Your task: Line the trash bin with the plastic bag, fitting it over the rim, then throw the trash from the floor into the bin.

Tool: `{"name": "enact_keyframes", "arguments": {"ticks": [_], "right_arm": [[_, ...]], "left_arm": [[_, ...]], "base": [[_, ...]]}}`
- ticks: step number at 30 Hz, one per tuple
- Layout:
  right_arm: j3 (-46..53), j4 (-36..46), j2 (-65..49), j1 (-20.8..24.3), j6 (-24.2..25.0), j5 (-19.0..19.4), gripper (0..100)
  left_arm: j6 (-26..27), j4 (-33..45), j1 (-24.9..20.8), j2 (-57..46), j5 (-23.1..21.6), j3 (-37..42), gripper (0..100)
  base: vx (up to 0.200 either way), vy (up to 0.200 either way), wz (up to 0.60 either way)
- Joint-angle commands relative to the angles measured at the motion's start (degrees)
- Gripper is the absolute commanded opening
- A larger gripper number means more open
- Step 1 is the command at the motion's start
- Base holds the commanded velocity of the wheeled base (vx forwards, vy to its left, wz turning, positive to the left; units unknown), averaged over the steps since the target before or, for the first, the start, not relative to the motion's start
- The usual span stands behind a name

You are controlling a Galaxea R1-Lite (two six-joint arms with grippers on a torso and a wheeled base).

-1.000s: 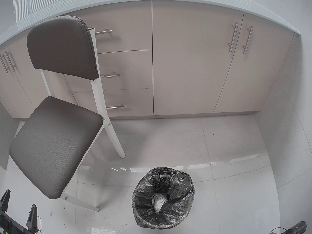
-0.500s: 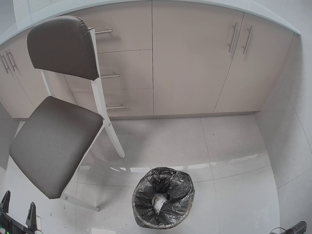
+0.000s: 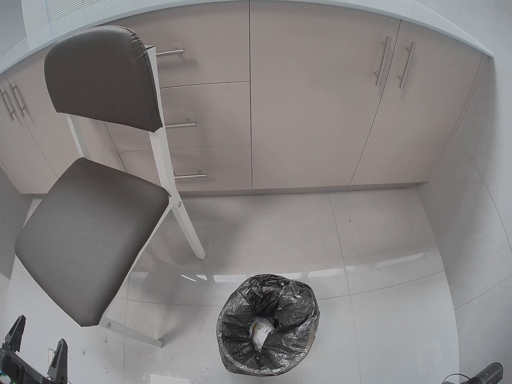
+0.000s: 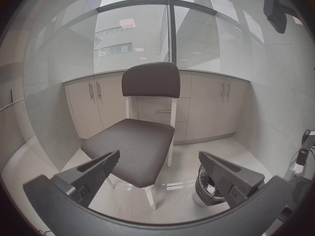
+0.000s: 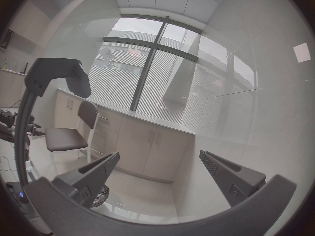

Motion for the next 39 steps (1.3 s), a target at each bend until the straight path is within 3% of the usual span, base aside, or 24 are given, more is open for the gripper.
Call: {"name": "enact_keyframes", "arguments": {"ticks": [1, 6, 10, 12, 15, 17, 19, 20, 23, 26, 28, 31, 36, 37, 39], "right_arm": [[3.9, -1.6, -0.7, 5.5, -4.1, 1.2, 100], [5.5, -1.1, -4.7, 3.7, -1.9, -1.6, 100], [2.6, 9.9, -4.7, 3.4, 1.1, -2.1, 100], [3.1, 10.9, -4.7, 3.5, 2.7, -2.0, 100], [12.9, -0.6, -4.7, 3.5, 13.4, -2.5, 100], [20.2, -17.7, -4.7, 3.5, 24.6, -3.7, 100], [21.5, -20.7, -4.7, 3.5, 26.1, -4.0, 100], [34.0, -46.1, -4.5, 3.5, 30.4, -6.4, 100], [44.9, -55.4, -4.7, 3.4, 26.9, -8.0, 100], [63.9, -61.4, -4.7, 3.4, 15.5, -8.4, 100], [72.2, -66.2, -4.7, 3.4, 12.2, -8.4, 100], [81.8, -72.4, -4.7, 3.4, 11.6, -8.5, 100], [81.8, -66.7, -4.7, 3.5, 14.6, -11.2, 100], [81.8, -60.9, -4.7, 3.4, 14.6, -12.1, 100], [81.4, -58.4, -4.7, 3.5, 15.3, -12.6, 100]], "left_arm": [[-0.1, -0.1, 0.0, -0.7, 0.0, 1.0, 100], [-0.3, -0.1, 0.0, -0.7, 0.0, 1.0, 100], [-0.2, 0.0, 0.0, -0.7, 0.0, 1.0, 100], [-0.3, 0.0, 0.0, -0.7, 0.1, 1.0, 100], [0.3, 0.0, 0.0, -0.7, 0.6, 1.0, 100], [-0.1, 0.0, 0.0, -0.7, 0.7, 1.0, 100], [-0.1, 0.0, 0.0, -0.7, 0.7, 1.0, 100], [0.0, 0.0, 0.0, -0.7, 0.6, 1.0, 100], [0.0, 0.0, 0.0, -0.7, 0.6, 1.0, 100], [0.0, 0.0, 0.0, -0.7, 0.6, 1.0, 100], [0.0, 0.0, 0.0, -0.7, 0.6, 1.0, 100], [0.0, 0.0, 0.0, -0.7, 0.6, 1.0, 100], [0.0, 0.0, 0.0, -0.7, 0.6, 1.0, 100], [0.0, 0.0, 0.0, -0.7, 0.7, 1.0, 100], [0.0, 0.0, 0.0, -0.7, 0.7, 1.0, 100]], "base": [[0.0, 0.0, 0.0], [0.0, 0.0, 0.0], [0.0, 0.0, 0.0], [0.0, 0.0, 0.0], [0.0, 0.0, 0.0], [0.0, 0.0, 0.0], [0.0, 0.0, 0.0], [0.0, 0.0, 0.0], [0.0, 0.0, 0.0], [0.0, 0.0, 0.0], [0.0, 0.0, 0.0], [0.0, 0.0, 0.0], [0.0, 0.0, 0.0], [0.0, 0.0, 0.0], [0.0, 0.0, 0.0]]}}
